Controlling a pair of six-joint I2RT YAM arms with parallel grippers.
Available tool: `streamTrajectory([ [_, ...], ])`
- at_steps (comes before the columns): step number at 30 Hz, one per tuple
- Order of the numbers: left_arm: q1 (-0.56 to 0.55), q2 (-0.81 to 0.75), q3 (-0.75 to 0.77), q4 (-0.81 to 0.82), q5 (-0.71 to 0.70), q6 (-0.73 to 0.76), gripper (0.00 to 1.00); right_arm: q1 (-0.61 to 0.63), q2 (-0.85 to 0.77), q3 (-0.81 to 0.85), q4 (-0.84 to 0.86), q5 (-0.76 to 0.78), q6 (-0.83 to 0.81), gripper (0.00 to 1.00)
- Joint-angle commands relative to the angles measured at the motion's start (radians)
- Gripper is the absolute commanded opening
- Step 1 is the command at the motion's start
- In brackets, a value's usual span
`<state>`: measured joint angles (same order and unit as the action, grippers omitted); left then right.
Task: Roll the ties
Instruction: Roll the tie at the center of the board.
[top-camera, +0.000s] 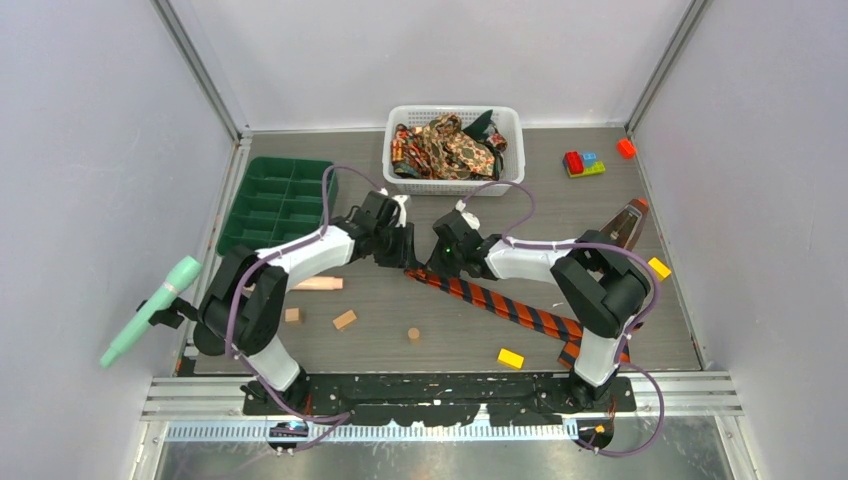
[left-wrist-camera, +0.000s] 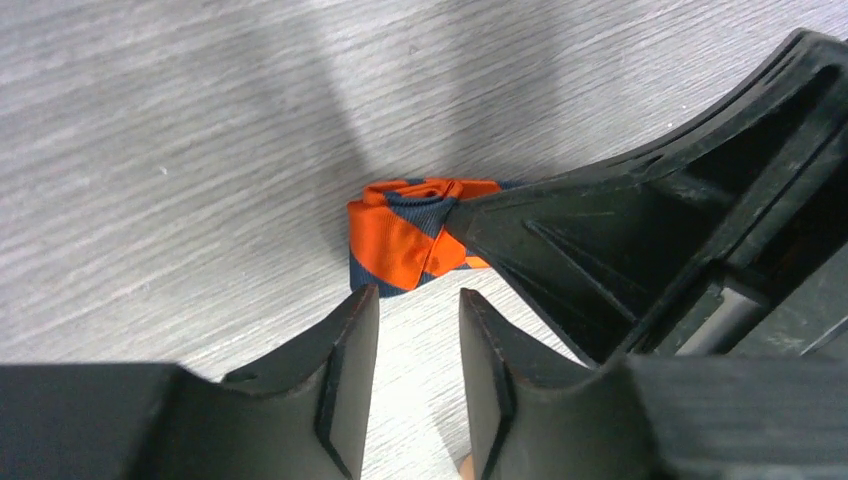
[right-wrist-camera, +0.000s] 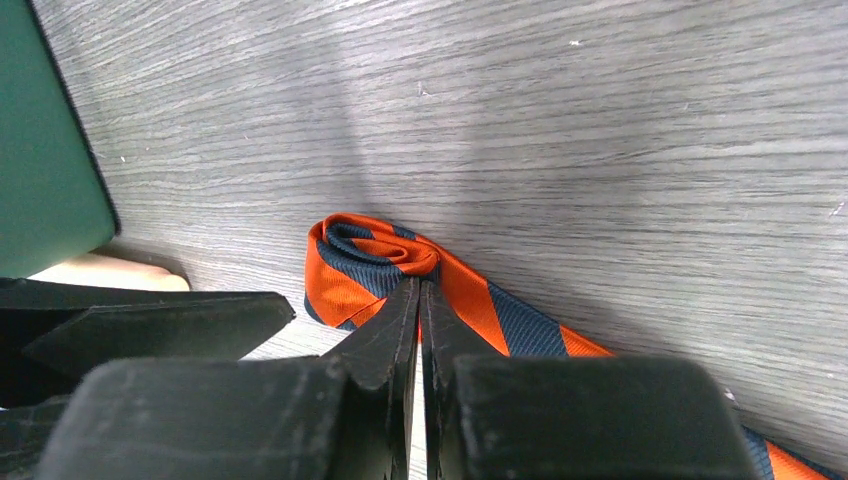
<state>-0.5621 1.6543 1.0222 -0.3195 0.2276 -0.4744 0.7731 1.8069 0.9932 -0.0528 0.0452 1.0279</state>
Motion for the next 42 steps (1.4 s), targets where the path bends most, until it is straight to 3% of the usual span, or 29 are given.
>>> streamTrajectory([
  [1, 0.018, -0.068, -0.057, 0.063, -0.022, -0.039, 0.42, 0.008, 0.005, -0.017, 0.001, -0.004, 0.008, 0.10],
  [10, 0.027, -0.123, -0.188, 0.188, -0.049, -0.112, 0.65, 0.008, 0.003, -0.021, 0.011, -0.010, 0.013, 0.10],
  [23, 0.056, -0.092, -0.277, 0.404, -0.005, -0.197, 0.69, 0.009, -0.001, -0.036, 0.026, -0.018, 0.020, 0.09],
  [32, 0.058, -0.030, -0.309, 0.519, 0.031, -0.257, 0.49, 0.009, -0.005, -0.045, 0.030, -0.018, 0.023, 0.09],
  [42, 0.058, 0.002, -0.338, 0.563, 0.073, -0.272, 0.33, 0.009, -0.007, -0.044, 0.030, -0.017, 0.023, 0.09],
])
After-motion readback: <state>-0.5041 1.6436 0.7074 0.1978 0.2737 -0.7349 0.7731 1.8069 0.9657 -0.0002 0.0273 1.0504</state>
